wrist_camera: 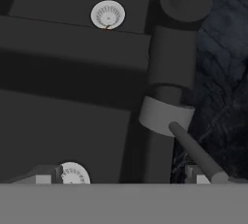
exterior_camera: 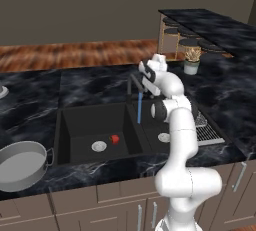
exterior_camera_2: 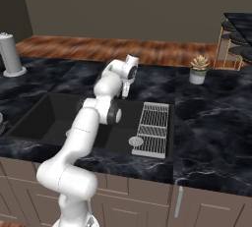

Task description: Dump the bell pepper from the pot into the sink. Then turn on the water and wash the bell pepper. Then turn off the water and put the bell pepper back in the pot.

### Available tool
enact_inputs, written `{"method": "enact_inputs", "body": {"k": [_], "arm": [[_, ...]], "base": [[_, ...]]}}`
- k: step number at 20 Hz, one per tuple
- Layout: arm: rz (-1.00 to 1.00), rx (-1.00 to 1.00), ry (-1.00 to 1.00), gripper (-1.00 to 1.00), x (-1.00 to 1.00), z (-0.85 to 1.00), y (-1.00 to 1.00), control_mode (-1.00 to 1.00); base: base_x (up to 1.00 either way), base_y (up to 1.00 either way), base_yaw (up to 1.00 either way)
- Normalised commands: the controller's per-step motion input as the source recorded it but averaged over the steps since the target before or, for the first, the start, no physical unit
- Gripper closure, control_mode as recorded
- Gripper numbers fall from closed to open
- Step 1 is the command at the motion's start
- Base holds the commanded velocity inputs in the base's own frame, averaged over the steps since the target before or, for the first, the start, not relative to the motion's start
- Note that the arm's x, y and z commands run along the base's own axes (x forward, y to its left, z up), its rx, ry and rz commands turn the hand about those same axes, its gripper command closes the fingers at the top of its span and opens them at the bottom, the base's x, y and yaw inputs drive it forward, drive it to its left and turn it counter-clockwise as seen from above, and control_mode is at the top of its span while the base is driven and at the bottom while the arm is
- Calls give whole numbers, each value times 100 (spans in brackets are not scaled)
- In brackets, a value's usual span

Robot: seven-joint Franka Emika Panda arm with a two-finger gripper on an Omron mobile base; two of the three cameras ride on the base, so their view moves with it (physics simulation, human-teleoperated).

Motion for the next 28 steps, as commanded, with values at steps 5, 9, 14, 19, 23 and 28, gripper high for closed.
{"method": "enact_inputs", "body": {"k": [5,9,14,19,23,28], "arm": [[0,-19,8,-100,-10,-100,0,-100],[0,-4,-3,-100,-36,-26,-1,-100],[0,7,-15,-100,-68,41,-28,-100],[0,20,-19,-100,-81,18,-61,-100],[0,9,-28,-100,-98,-46,-10,-100],[0,3,-36,-100,-91,-60,0,-100]], "base": [[0,0,0],[0,0,0],[0,0,0],[0,0,0],[0,0,0],[0,0,0]]}}
